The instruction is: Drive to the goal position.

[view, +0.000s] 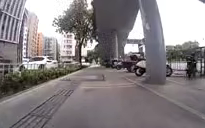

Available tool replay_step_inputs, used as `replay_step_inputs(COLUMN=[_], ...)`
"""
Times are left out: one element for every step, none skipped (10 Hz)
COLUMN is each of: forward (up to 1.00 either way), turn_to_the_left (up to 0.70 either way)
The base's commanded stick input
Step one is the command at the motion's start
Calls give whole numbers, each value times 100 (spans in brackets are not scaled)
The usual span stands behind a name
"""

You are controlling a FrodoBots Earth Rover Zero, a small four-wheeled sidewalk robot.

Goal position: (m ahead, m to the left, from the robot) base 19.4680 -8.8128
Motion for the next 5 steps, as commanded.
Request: replay_step_inputs(forward=[45, 45, 45, 45, 45], turn_to_the_left=[0, 0, 0, 0, 0])
